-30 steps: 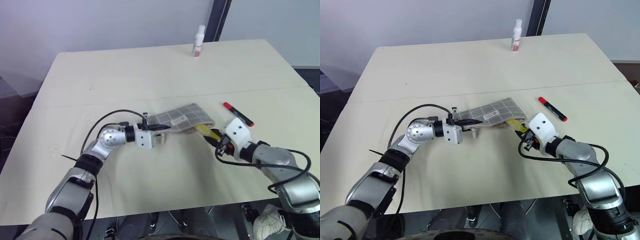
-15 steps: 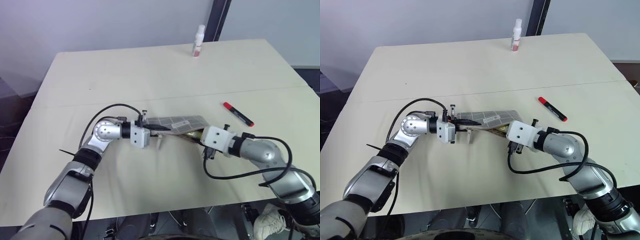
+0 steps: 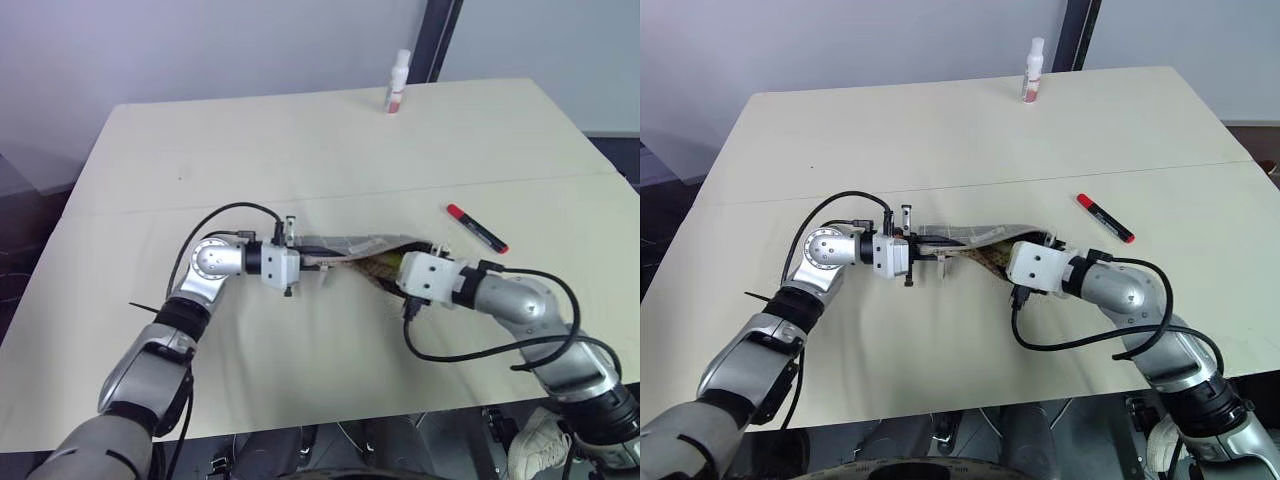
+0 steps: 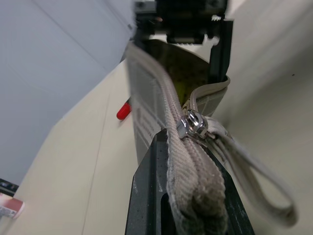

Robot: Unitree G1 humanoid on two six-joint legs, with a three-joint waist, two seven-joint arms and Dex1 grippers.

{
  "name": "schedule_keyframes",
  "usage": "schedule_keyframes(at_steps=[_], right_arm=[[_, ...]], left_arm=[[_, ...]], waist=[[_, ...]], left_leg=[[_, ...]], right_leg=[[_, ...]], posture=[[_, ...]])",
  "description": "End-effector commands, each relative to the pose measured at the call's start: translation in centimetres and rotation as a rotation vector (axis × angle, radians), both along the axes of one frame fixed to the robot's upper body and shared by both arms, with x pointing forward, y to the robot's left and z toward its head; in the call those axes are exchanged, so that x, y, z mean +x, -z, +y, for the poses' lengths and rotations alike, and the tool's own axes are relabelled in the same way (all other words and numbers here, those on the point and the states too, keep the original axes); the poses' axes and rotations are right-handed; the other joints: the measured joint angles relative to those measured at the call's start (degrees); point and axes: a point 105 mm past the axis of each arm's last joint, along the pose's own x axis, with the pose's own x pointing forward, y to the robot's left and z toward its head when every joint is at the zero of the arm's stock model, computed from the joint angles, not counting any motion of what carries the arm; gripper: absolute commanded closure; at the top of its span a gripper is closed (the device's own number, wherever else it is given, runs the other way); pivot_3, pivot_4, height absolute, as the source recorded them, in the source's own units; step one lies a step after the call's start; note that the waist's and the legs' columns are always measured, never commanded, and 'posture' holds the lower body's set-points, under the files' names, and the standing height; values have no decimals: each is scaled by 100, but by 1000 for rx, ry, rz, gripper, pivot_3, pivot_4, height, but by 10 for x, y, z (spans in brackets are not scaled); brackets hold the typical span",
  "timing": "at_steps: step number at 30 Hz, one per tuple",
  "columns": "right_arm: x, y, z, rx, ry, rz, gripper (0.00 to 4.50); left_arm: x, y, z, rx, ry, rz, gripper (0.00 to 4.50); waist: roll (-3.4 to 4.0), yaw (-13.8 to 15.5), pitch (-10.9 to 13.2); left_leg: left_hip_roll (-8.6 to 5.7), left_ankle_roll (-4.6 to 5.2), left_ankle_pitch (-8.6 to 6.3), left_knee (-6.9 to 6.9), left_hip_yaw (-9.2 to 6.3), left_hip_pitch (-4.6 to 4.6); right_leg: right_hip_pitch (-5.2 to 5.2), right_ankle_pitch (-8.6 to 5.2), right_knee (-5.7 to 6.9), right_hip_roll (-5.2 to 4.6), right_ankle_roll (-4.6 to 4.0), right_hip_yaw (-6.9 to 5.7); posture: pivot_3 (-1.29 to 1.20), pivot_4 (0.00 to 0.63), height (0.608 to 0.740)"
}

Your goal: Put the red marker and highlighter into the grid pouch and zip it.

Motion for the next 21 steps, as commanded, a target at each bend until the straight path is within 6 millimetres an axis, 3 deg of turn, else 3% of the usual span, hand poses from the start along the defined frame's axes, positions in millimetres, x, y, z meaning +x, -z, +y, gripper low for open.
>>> schedule_keyframes(at_steps=[1, 5, 9, 12, 15, 21], right_arm=[[-12, -23, -5, 100, 7, 17, 28], [-32, -39, -9, 309, 27, 114, 28], [-40, -52, -26, 484, 108, 134, 28], [-24, -54, -64, 589, 309, 60, 28], [-1, -30, -113, 464, 583, 16, 28], [34, -1, -150, 435, 757, 78, 28]], left_arm=[[2, -8, 6, -29, -26, -26, 4500], [6, -8, 11, -29, -61, -30, 4500], [10, -6, 16, -38, -104, -16, 4500], [12, -3, 20, -34, -131, -13, 4500], [12, -1, 20, -35, -136, -5, 4500], [10, -2, 13, -37, -120, -14, 4500]], waist=[[0, 0, 0], [0, 7, 0], [-2, 5, 0], [-2, -1, -1], [-2, 1, -1], [1, -30, -3]], left_leg=[[0, 0, 0, -1, 0, 0], [0, 0, -1, -3, -1, 0], [0, 7, -9, -3, -3, 0], [0, 22, -20, 1, -3, 1], [0, 19, -20, 1, -2, 4], [4, 2, 1, -3, 0, 5]], right_leg=[[0, 0, 0, 0, 0, 0], [-1, 0, -1, 0, 0, 1], [2, 1, -1, 0, -1, 1], [4, 1, -1, 1, -2, 1], [5, 4, 1, 2, -6, 1], [-1, 6, 10, 2, -10, 2]], posture=[[0, 150, 740], [0, 150, 740], [0, 150, 740], [0, 150, 740], [0, 150, 740], [0, 150, 740]])
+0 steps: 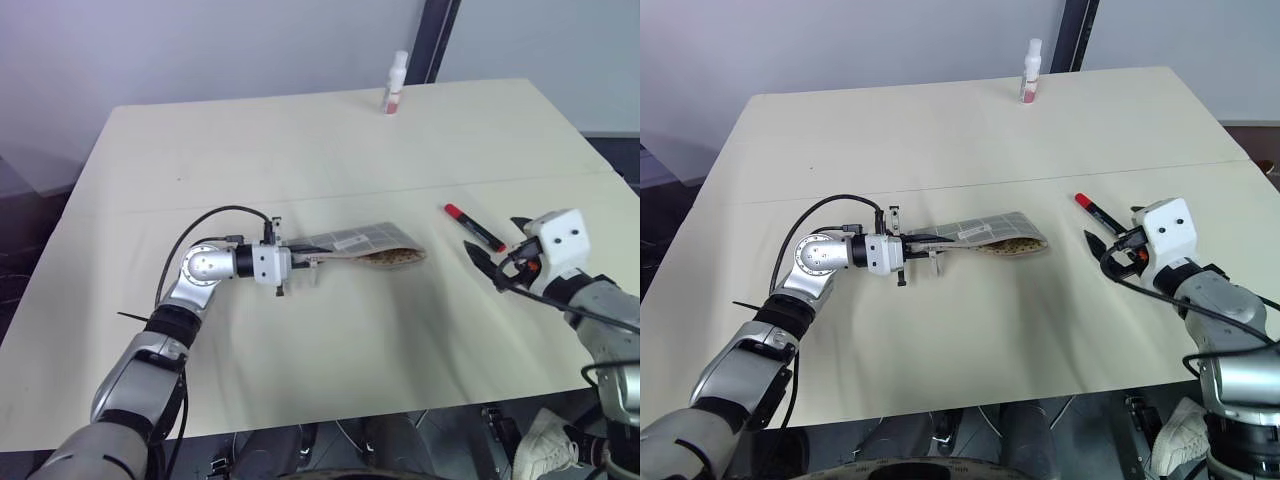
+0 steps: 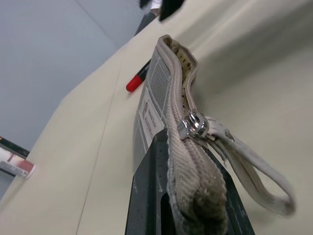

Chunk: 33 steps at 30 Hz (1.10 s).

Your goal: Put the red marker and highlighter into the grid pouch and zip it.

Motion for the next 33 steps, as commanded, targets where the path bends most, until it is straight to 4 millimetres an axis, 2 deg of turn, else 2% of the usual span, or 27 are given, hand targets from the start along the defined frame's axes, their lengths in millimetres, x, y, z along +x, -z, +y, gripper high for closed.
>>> schedule_keyframes(at_steps=[1, 6, 9, 10, 12, 15, 18, 22, 24, 27, 30, 33], right_arm=[[21, 3, -18, -17, 65, -2, 28], [47, 19, -36, 71, 81, 41, 28], [54, 30, -44, 159, 100, 104, 28], [54, 33, -46, 162, 99, 125, 256], [55, 33, -45, 211, 83, 150, 818], [54, 23, -40, 244, 44, 128, 2421], [42, 4, -24, 233, -64, 65, 4051], [9, -40, 20, 189, -297, -77, 4083], [-12, -50, 44, 197, -408, -87, 4083], [-45, -38, 68, 116, -522, 33, 4083], [-66, -13, 70, -13, -547, 175, 4083], [-71, -7, 66, -59, -526, 205, 4083]], left_arm=[[1, -11, -3, -25, 2, -45, 4500], [0, -11, -2, -24, -6, -53, 4500], [-3, -9, -1, -22, -10, -52, 4500], [-3, -8, -1, -22, -12, -51, 4500], [-4, -7, 0, -23, -19, -49, 4500], [-4, -7, 1, -26, -32, -46, 4500], [-3, -8, 2, -30, -43, -45, 4500], [-2, -9, 1, -37, -49, -42, 4500], [-2, -9, 0, -41, -50, -37, 4500], [-1, -9, -3, -39, -45, -34, 4500], [1, -10, -5, -40, -37, -31, 4500], [2, -11, -8, -45, -31, -29, 4500]], waist=[[1, 5, -1], [1, 3, -1], [2, 6, -1], [2, 7, -1], [3, 3, -2], [3, 13, -2], [4, 23, -2], [7, 4, -3], [7, 5, -4], [5, 36, -4], [3, 45, -4], [1, 14, -3]], left_leg=[[0, 1, 0, 0, 0, 0], [0, -9, 10, 0, 0, 0], [0, -12, 12, -1, 0, 0], [0, -12, 12, -3, 0, -1], [0, -12, 12, -7, 0, -1], [0, -11, 11, -6, 0, -1], [0, -11, 11, -4, 0, -1], [0, -9, 9, -9, -1, -8], [0, -9, 9, -10, -1, -9], [0, 7, -3, -9, -2, -8], [-1, 9, -15, 4, -5, -9], [-3, 17, -23, 17, -1, -8]], right_leg=[[0, 2, 0, 0, -2, 0], [2, 2, -2, 1, -3, 0], [2, 3, -4, 0, -4, 1], [1, 3, -5, 0, -4, 0], [1, 2, -6, -1, -4, 1], [1, 3, -6, -1, -4, 2], [0, 4, -5, -1, -6, 2], [-10, 3, -5, 0, -6, 2], [-14, 4, -5, 0, -6, 3], [-12, 4, -3, 1, -5, 2], [-2, 4, -7, 0, -5, -1], [8, 4, -11, -1, -4, -1]], posture=[[0, 150, 740], [0, 150, 740], [0, 150, 740], [0, 150, 740], [0, 150, 740], [0, 150, 740], [0, 150, 740], [0, 150, 740], [0, 150, 740], [0, 150, 740], [0, 150, 740], [0, 150, 740]])
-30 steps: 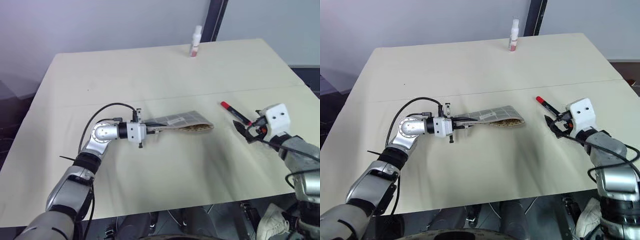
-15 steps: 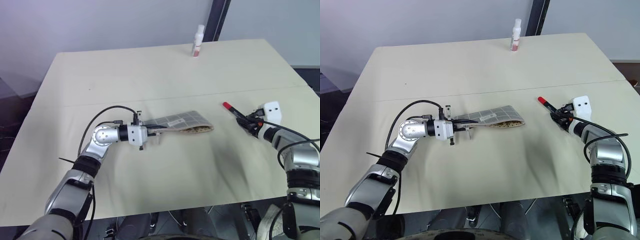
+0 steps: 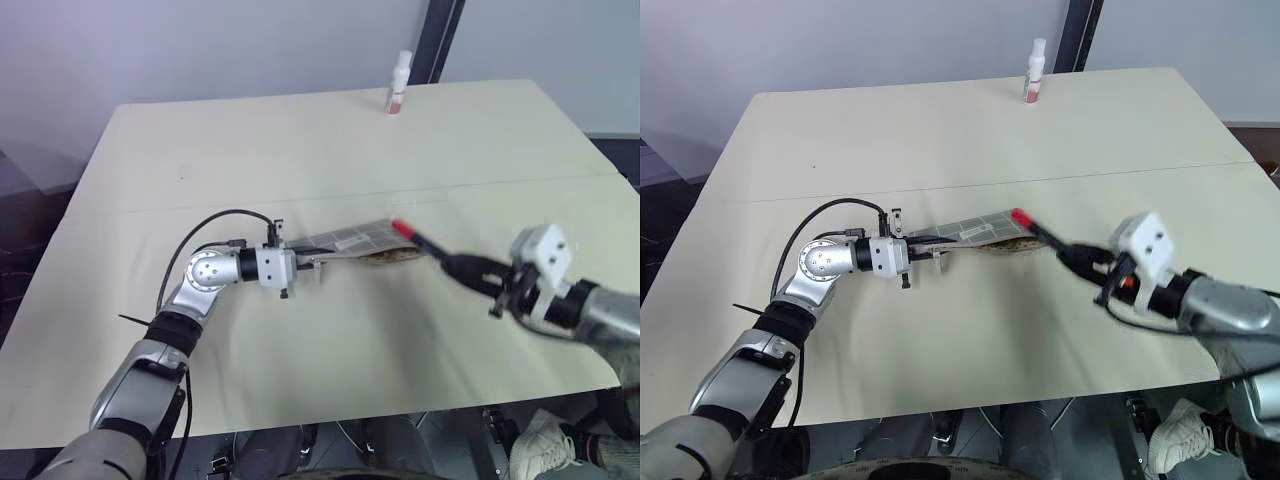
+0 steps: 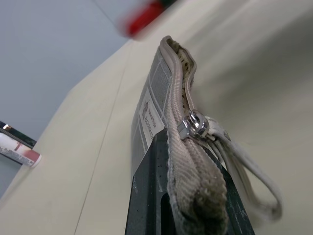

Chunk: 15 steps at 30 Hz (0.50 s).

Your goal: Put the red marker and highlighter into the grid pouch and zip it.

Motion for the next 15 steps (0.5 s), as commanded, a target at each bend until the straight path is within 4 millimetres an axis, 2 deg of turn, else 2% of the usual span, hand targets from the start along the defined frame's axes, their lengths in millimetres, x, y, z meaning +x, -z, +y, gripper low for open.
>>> schedule_keyframes(at_steps=[1, 7, 11, 15], right_arm=[[-1, -11, 1, -42, -4, -58, 4083], [14, -10, -5, -147, 11, -115, 4083], [26, -5, -9, -294, -18, -154, 4083], [37, -7, 11, -316, -93, -201, 4083]], left_arm=[[3, -13, -5, -31, 14, -39, 4500], [2, -14, -8, -32, 30, -38, 4500], [-1, -16, -11, -35, 46, -47, 4500], [-7, -16, -15, -15, 82, -66, 4500]], waist=[[-1, -24, 1], [-3, -14, 2], [-4, -10, 2], [-5, -10, 3]], left_leg=[[0, 1, -2, 7, 3, 1], [3, -1, -1, 9, 1, 4], [3, -1, 0, 10, 1, 3], [3, -17, 9, 9, 1, 2]], right_leg=[[2, 3, 0, 0, 6, 1], [2, 4, 6, 4, 9, 0], [2, 4, 3, 3, 9, 0], [1, 4, 3, 2, 9, 0]], posture=[[0, 150, 740], [0, 150, 740], [0, 150, 740], [0, 150, 740]])
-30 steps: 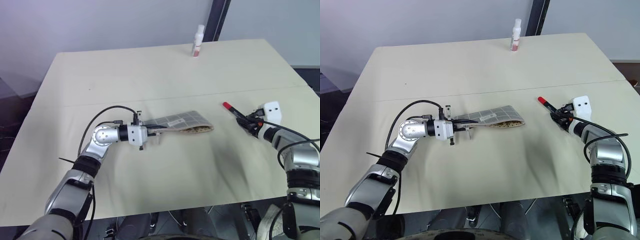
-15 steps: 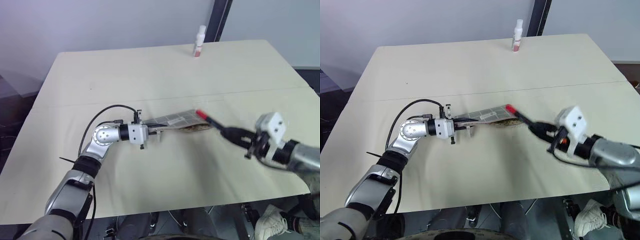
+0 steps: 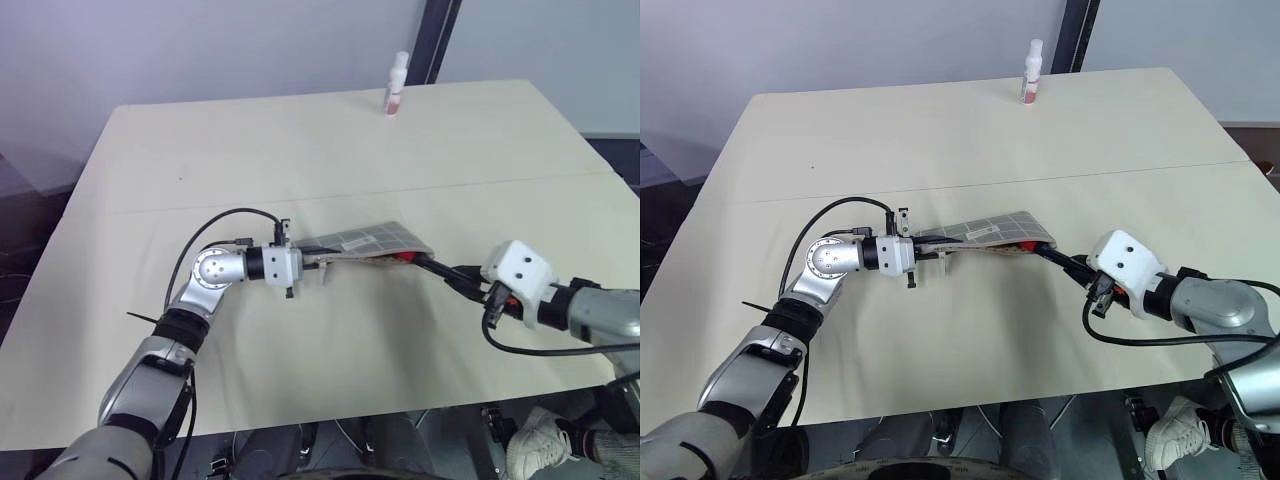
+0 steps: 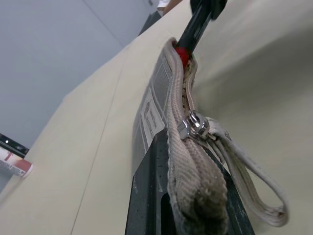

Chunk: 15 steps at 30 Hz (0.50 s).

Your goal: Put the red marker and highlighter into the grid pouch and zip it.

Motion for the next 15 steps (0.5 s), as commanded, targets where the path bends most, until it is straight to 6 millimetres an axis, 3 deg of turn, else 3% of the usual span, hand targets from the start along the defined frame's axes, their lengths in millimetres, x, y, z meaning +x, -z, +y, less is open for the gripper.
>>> schedule_keyframes(at_steps=[1, 10, 14, 15], right_arm=[[9, -12, 21, -48, -88, -79, 4083], [29, -19, 79, -165, -301, -265, 4083], [28, -14, 82, -207, -342, -284, 4083], [28, -14, 80, -152, -320, -245, 3583]], left_arm=[[-6, -15, -7, -13, 55, -72, 4500], [-17, -25, -20, -51, 131, -68, 4500], [-16, -27, -18, -68, 131, -55, 4500], [-16, -28, -18, -70, 128, -50, 4500]], waist=[[0, -2, 0], [-5, -2, 3], [-5, 6, 3], [-5, 3, 3]], left_leg=[[0, 0, 0, 0, 0, 0], [0, -11, 7, 0, -1, -1], [-3, -9, 10, 0, -1, -3], [-3, -10, 9, 0, -1, -3]], right_leg=[[-1, 0, 0, 0, 0, 0], [-4, 0, 0, 0, 0, -1], [-7, 0, 0, 0, 0, -1], [-6, 0, -2, 0, 0, -1]], posture=[[0, 150, 740], [0, 150, 740], [0, 150, 740], [0, 150, 740]])
